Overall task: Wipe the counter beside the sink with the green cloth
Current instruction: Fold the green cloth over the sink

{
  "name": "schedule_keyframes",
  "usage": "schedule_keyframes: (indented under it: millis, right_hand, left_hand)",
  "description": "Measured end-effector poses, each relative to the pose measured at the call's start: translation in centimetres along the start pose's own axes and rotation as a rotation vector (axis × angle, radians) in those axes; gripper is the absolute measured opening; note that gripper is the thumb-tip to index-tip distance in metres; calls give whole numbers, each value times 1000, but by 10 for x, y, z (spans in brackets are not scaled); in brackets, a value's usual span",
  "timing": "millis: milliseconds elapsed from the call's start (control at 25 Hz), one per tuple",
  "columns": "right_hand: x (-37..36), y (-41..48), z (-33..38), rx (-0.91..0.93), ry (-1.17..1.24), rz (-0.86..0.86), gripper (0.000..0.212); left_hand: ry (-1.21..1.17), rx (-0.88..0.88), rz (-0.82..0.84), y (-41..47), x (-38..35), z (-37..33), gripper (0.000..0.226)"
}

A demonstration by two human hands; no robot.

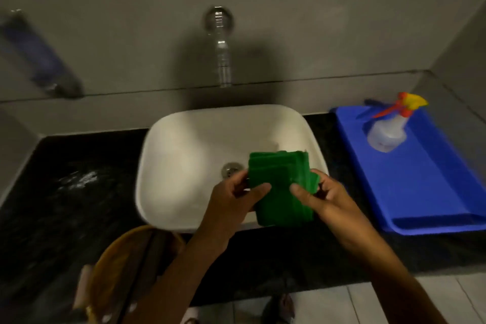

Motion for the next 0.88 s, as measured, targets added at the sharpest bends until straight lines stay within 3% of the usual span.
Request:
schedule_keyframes:
  millis: [120, 200, 280, 400, 520, 600, 680, 800, 880]
  right_hand:
    - [-135, -3, -12, 22, -266, 228, 74]
    - [-191, -4, -17, 139, -395, 345, 82]
    - [-283, 3, -37, 242, -559, 518, 76]
    - [-387, 32, -71, 268, -760, 585, 53]
    - [-435, 70, -115, 123, -864, 601, 50]
    - [-444, 92, -146, 66, -1111, 659, 57]
    - [-462, 102, -166, 181, -1222, 751, 65]
    - [-493, 96, -209, 260, -1295, 897, 72]
    - [-494, 103, -225, 295, -1368, 780, 68]
  left_hand:
    - [-24, -55, -353, -60, 128, 16, 56]
    - [36, -86, -467, -82, 170, 23, 67]
    - [148, -108, -640, -109, 247, 32, 74]
    - [352, -41, -732, -107, 336, 42, 74]
    - [502, -31, -694, -87, 391, 51, 66]
    - [795, 24, -747, -84, 431, 72, 60]
    - [1053, 124, -840, -94, 478, 98, 57]
    - [1201, 202, -946, -112, 533, 127, 66]
    - [1202, 218, -951, -116, 545, 139, 72]
Point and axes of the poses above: each hand's wrist, its own y-axis towards the middle knuckle, its own x-axis out of the back of the hand, z = x × y, the point moved 7 cm from there along y, towards the middle knuckle, and after that the axes turned 8 degrees about x, right-handed, at the moved point
